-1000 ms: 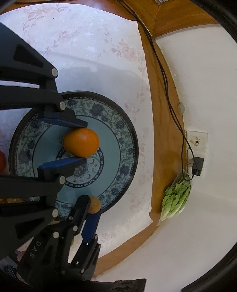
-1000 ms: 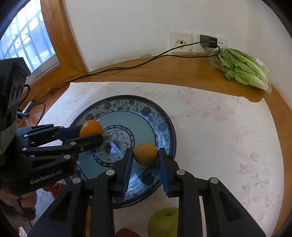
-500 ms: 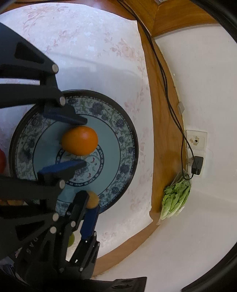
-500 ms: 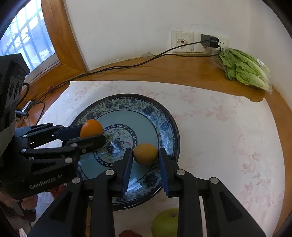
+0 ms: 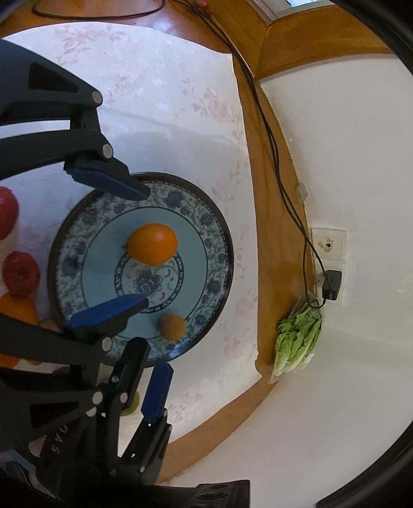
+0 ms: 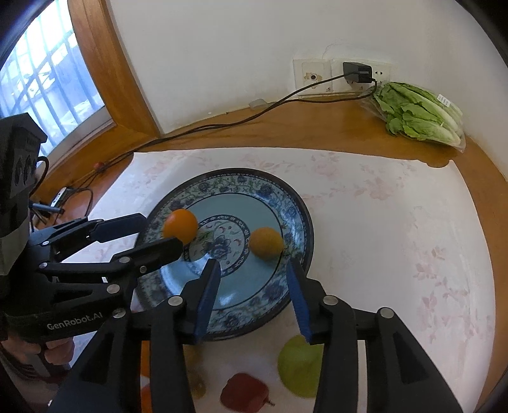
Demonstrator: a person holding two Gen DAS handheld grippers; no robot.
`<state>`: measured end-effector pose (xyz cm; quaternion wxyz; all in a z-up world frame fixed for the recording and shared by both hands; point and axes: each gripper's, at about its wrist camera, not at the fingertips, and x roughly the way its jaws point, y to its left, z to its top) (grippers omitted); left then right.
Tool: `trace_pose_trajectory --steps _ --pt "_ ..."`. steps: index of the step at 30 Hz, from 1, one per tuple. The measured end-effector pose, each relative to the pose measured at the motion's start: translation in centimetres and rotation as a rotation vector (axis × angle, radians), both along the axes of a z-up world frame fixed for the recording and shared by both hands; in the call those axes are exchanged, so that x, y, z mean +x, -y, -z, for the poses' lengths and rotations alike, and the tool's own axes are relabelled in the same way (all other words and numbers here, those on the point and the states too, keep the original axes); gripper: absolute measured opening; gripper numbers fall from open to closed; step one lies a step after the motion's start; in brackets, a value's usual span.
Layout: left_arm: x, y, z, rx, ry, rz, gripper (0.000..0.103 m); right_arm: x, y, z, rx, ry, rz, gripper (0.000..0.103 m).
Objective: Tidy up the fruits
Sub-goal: 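Open the left tool on the plate while the right tool releases the brown pear there, then move both open tools back from the plate toward the fruit cluster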
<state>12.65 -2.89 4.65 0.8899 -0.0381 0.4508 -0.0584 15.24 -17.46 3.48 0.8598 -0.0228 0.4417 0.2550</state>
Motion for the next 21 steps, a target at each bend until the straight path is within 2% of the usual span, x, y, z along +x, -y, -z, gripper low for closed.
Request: trace_pose_trajectory --steps 7,21 --pt "-1.7 -0.1 -0.7 -0.008 -0.005 -0.006 0.066 -1.8 0.4 -1.1 0.036 0.007 0.0 0.045" --pt "-6.1 -1.7 -1.5 -0.01 0.01 -0.063 0.066 -4.9 1.8 -1.4 0.033 -0.013 0.03 0.045"
